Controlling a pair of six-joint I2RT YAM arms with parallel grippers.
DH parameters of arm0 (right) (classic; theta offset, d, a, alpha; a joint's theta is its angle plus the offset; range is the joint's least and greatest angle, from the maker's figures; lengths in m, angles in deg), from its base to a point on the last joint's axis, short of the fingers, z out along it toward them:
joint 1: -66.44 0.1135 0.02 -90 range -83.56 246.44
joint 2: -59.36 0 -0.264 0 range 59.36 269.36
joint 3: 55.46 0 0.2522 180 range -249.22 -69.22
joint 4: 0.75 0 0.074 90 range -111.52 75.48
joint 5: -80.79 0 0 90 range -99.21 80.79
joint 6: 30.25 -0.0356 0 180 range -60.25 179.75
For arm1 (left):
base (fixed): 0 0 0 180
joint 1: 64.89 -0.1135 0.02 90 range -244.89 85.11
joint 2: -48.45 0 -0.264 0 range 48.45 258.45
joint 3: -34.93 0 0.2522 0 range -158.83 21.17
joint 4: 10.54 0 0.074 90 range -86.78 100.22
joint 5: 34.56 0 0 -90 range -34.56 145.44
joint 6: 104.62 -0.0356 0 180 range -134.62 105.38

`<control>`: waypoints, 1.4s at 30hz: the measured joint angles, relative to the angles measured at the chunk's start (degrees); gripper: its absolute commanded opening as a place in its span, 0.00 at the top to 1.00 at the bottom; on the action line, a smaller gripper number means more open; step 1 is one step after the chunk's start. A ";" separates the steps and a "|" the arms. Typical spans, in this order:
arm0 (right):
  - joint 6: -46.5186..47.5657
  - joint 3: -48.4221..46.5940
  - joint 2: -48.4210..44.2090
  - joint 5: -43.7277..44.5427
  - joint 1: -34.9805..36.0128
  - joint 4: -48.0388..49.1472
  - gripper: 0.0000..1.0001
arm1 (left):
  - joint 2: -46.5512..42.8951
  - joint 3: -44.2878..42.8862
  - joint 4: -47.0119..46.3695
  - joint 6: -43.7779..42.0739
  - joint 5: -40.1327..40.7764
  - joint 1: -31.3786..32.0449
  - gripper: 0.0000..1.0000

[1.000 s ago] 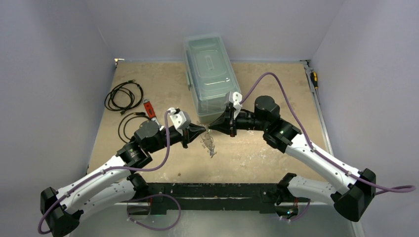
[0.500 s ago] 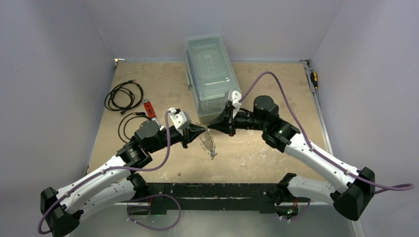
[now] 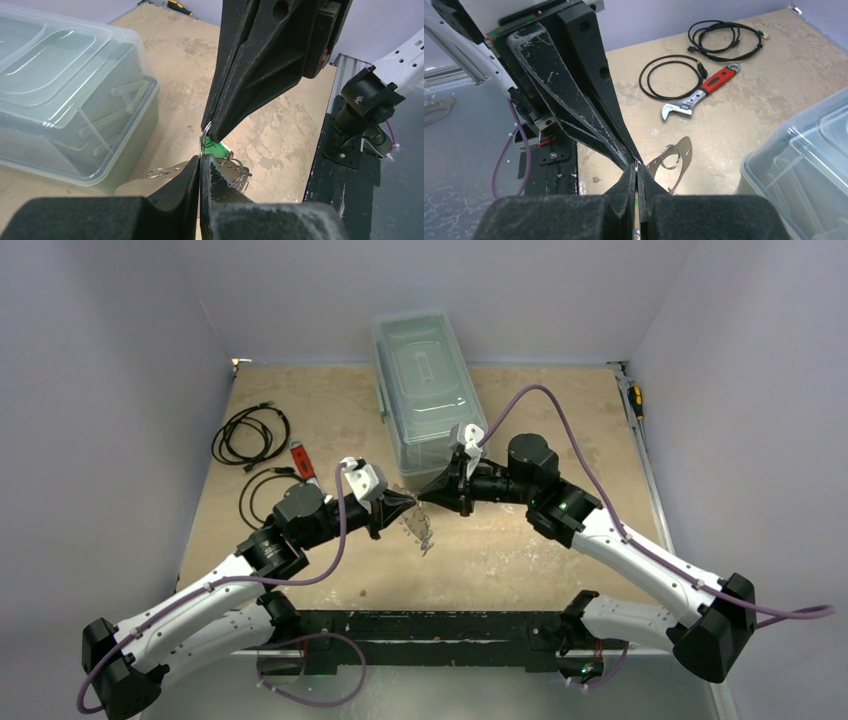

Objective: Put the keys on the keyring

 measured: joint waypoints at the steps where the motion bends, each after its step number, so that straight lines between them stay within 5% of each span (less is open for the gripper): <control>1: -0.02 0.00 0.28 0.37 0.15 0.00 1.00 | 0.00 0.00 0.00 0.00 0.11 0.00 1.00; 42: -1.53 0.11 2.58 2.47 0.26 1.01 1.00 | -0.92 -0.02 0.48 -0.07 1.92 -0.02 1.00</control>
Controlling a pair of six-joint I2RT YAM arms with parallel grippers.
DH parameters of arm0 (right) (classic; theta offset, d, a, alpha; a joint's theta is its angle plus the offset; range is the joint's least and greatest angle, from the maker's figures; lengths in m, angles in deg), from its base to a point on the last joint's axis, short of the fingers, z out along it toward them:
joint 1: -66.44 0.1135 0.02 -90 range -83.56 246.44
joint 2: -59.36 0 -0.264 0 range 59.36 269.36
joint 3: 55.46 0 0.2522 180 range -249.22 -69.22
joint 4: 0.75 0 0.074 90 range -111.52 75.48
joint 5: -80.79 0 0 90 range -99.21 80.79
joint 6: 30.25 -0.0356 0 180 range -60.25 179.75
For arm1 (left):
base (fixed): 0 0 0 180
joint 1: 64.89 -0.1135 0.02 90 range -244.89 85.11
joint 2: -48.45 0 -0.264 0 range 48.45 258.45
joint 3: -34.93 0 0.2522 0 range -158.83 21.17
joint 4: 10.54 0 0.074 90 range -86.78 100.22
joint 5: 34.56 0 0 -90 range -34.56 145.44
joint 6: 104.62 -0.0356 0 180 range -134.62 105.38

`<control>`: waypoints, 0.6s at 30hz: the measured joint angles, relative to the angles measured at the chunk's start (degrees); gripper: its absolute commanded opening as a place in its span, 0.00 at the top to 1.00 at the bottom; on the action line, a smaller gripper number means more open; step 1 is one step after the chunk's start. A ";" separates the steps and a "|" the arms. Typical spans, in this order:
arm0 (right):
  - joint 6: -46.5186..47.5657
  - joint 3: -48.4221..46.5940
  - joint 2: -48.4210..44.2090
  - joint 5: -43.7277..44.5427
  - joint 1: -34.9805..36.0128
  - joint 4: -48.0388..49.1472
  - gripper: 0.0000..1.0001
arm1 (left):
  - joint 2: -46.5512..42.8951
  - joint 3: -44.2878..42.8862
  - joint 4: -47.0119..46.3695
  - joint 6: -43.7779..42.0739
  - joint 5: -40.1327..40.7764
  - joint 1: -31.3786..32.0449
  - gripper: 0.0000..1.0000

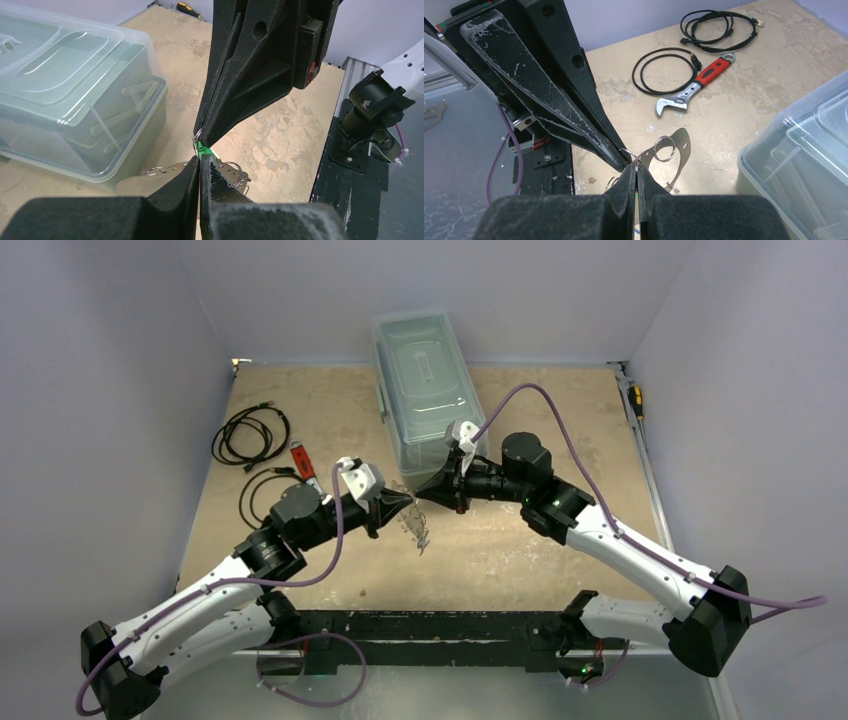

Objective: Put the keys on the keyring

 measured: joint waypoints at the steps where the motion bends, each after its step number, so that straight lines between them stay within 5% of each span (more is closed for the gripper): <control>1: -0.02 0.00 0.00 -0.02 0.00 0.07 1.00 | -0.07 0.00 0.00 0.00 0.00 0.00 1.00; 18: -1.46 1.42 -1.36 -0.13 0.02 1.51 1.00 | -0.87 0.00 -0.04 -0.02 -0.74 0.00 1.00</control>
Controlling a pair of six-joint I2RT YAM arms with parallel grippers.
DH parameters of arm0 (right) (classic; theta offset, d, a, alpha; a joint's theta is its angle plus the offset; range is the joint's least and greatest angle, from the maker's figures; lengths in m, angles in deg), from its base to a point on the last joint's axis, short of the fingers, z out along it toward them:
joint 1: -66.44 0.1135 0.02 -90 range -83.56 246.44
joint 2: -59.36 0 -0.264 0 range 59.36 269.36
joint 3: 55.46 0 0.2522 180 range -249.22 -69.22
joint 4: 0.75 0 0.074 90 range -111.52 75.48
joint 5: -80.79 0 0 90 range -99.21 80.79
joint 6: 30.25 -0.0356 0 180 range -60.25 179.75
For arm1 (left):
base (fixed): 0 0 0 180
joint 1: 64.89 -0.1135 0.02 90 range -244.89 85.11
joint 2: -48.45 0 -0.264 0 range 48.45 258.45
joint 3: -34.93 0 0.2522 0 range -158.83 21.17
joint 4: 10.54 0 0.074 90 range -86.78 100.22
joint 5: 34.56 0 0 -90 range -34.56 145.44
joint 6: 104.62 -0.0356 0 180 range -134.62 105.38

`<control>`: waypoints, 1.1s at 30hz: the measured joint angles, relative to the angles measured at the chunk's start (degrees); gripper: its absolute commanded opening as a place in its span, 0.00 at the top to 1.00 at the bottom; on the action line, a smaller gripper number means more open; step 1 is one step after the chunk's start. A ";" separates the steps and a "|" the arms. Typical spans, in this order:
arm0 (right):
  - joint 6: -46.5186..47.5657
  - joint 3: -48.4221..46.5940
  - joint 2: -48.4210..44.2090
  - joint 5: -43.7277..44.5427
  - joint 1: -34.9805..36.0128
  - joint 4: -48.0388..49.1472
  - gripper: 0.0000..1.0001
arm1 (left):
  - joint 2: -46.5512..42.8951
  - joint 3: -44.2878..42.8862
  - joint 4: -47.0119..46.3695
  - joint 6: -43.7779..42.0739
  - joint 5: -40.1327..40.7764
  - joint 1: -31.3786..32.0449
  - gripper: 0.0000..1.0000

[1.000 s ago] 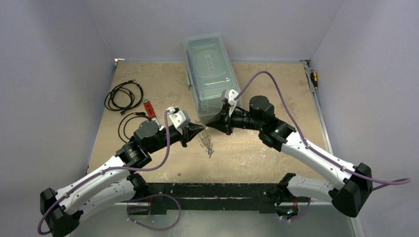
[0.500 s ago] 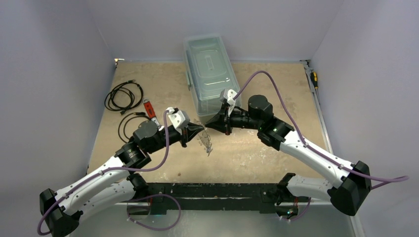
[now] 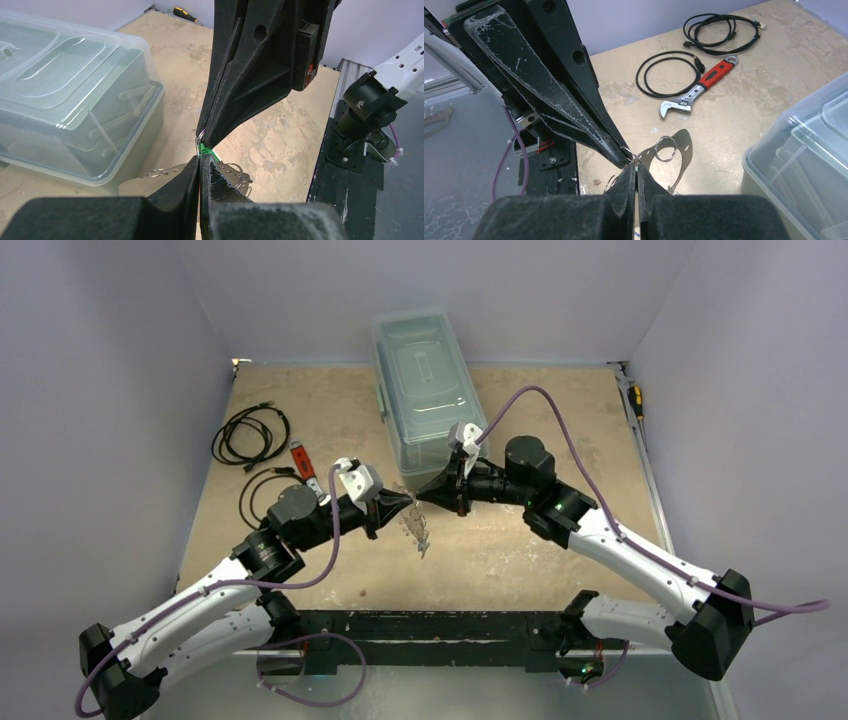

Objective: Put the keys on the keyring

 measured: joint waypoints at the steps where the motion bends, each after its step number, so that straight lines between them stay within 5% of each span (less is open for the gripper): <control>1: -0.04 0.11 0.00 0.00 0.00 0.11 1.00 | -0.04 0.00 0.00 0.00 -0.09 0.00 1.00; 33: -3.26 1.07 -2.38 0.63 0.15 0.55 0.99 | -1.57 0.02 -0.50 -1.18 -2.84 0.00 1.00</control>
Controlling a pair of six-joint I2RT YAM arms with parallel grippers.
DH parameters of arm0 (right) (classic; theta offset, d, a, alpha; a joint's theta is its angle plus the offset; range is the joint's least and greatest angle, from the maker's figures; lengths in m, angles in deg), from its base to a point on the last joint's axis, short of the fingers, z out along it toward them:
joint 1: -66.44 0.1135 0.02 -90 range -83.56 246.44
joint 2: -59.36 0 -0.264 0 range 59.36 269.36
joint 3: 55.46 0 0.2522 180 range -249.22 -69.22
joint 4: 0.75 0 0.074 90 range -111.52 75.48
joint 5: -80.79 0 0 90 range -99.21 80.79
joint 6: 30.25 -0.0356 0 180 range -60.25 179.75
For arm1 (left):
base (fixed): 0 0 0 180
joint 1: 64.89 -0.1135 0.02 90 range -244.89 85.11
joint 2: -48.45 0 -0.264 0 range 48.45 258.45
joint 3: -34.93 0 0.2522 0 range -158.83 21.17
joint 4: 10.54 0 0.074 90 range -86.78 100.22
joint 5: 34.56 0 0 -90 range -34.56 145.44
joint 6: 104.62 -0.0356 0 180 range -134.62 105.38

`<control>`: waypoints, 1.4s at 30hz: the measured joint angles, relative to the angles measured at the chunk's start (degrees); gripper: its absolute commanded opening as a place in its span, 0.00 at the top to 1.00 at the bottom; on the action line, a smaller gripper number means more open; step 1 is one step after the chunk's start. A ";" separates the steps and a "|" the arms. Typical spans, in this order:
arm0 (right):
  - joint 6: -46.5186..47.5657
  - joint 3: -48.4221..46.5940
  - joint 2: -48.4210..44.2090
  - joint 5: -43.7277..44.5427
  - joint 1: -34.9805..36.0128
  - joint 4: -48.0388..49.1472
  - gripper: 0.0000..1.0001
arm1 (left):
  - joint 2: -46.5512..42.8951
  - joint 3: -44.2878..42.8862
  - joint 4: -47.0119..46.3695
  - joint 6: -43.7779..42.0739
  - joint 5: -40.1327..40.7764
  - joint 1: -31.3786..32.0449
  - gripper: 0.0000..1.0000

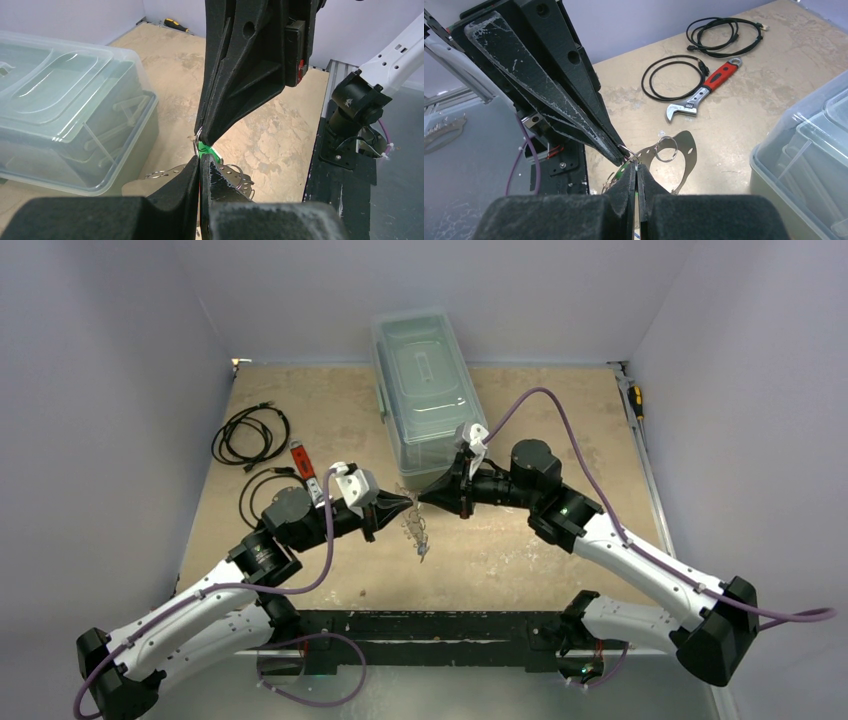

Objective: Put the keys on the keyring

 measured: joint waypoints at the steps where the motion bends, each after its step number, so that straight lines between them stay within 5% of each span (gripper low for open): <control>1: -0.07 0.00 0.13 -0.09 0.00 0.02 0.96 | 0.00 0.00 0.02 0.00 0.02 0.00 1.00; 15: -0.63 0.63 -1.05 0.61 -0.02 -0.17 0.45 | -0.39 -0.02 -0.52 0.07 0.13 0.02 1.00; 33: 10.25 1.97 -6.82 -3.76 -1.68 0.44 0.34 | -2.10 0.00 -2.58 0.72 -1.99 0.02 1.00; 42: 14.14 0.35 -1.46 -11.87 -3.72 -0.15 0.39 | -3.06 0.00 -4.42 1.75 -3.30 0.02 1.00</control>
